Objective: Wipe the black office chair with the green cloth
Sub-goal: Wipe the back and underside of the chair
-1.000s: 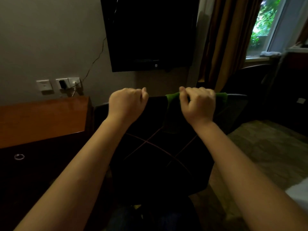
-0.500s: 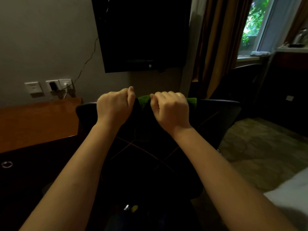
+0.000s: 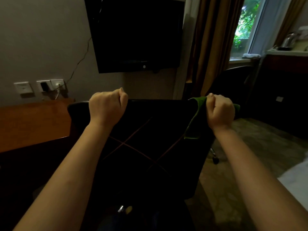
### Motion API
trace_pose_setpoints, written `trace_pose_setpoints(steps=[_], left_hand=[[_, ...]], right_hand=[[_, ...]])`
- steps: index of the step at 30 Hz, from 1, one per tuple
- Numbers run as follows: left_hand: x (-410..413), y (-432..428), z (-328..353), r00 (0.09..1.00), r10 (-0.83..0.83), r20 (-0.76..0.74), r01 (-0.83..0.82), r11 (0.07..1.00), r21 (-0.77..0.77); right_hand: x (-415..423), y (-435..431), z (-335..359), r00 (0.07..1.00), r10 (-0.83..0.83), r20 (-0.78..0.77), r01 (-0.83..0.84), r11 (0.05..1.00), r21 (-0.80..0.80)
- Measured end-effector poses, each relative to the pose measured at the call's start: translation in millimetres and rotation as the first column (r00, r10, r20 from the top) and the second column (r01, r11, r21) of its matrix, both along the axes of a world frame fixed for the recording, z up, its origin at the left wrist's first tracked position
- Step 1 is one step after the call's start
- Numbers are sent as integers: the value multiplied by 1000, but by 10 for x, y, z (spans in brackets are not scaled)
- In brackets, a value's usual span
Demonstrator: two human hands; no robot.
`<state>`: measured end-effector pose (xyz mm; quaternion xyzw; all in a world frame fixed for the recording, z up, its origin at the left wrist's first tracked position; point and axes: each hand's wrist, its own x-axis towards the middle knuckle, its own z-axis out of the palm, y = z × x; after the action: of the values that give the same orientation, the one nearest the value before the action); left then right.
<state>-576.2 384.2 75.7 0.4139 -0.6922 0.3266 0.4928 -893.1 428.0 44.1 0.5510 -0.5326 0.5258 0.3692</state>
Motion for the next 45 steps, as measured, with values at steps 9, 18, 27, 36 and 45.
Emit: trace_pose_setpoints(steps=[9, 18, 27, 36, 45], left_hand=[[-150, 11, -7, 995, 99, 0, -99, 995, 12], [-397, 152, 33, 976, 204, 77, -211, 973, 95], [-104, 276, 175, 989, -68, 130, 31, 964, 264], [541, 163, -49, 998, -20, -54, 41, 910, 412], [461, 165, -237, 968, -68, -243, 192, 822, 535]], right_hand=[[298, -41, 100, 998, 15, 59, -16, 1000, 16], [1476, -111, 212, 992, 101, -73, -93, 990, 106], [1334, -41, 214, 970, 171, -174, -140, 974, 181], [893, -76, 214, 967, 206, -150, -181, 969, 169], [572, -199, 207, 985, 104, 136, -118, 988, 96]])
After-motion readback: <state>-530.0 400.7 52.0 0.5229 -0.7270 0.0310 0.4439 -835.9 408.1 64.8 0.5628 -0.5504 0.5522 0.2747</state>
